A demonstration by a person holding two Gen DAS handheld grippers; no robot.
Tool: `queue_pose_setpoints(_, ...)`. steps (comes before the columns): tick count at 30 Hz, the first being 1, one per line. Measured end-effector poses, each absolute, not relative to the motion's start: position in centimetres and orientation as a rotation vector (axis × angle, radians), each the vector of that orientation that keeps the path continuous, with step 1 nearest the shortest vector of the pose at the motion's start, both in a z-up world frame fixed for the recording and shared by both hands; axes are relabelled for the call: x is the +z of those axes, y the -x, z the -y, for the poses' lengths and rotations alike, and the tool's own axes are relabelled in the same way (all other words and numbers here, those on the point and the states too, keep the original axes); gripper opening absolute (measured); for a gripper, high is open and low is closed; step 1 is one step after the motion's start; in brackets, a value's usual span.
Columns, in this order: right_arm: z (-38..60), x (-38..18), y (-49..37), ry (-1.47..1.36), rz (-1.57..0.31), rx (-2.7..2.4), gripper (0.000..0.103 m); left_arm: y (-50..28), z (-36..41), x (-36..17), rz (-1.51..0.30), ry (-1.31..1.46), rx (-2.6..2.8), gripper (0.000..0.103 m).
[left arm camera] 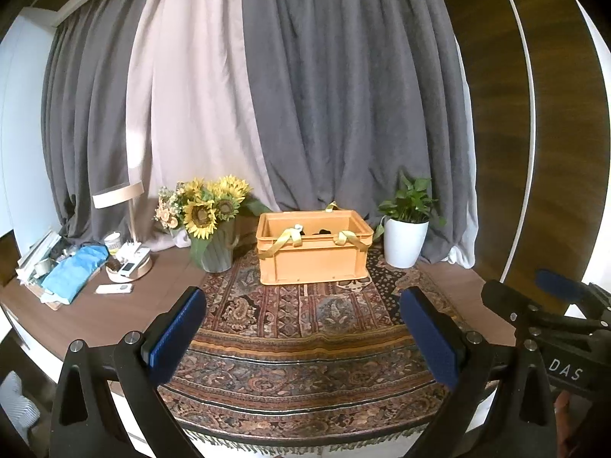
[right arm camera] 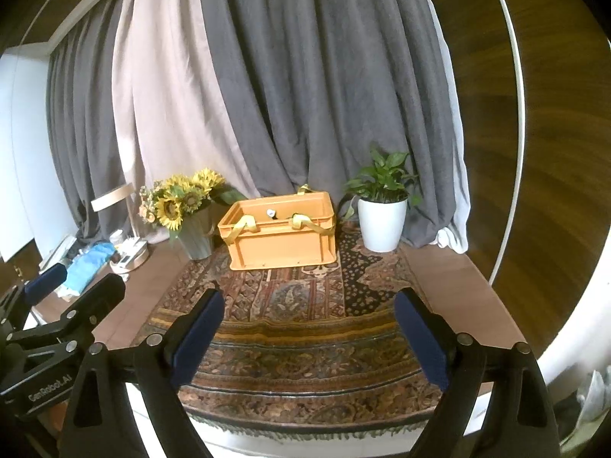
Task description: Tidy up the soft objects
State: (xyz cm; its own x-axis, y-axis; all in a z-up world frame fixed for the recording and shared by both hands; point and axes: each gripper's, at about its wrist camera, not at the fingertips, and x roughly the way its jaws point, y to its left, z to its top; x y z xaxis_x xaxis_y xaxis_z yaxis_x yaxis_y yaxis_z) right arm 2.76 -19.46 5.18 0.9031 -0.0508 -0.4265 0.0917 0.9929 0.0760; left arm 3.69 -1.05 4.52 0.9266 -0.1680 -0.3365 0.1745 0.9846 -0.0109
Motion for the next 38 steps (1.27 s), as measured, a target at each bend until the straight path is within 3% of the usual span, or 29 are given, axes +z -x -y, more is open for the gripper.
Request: queue_pose_setpoints(38,20.4,4.7,-0.5,-0.121,-0.459,-0.103,0.092,-1.8,2.1,4.5,-0.356,-0.037,-0.205,0.103)
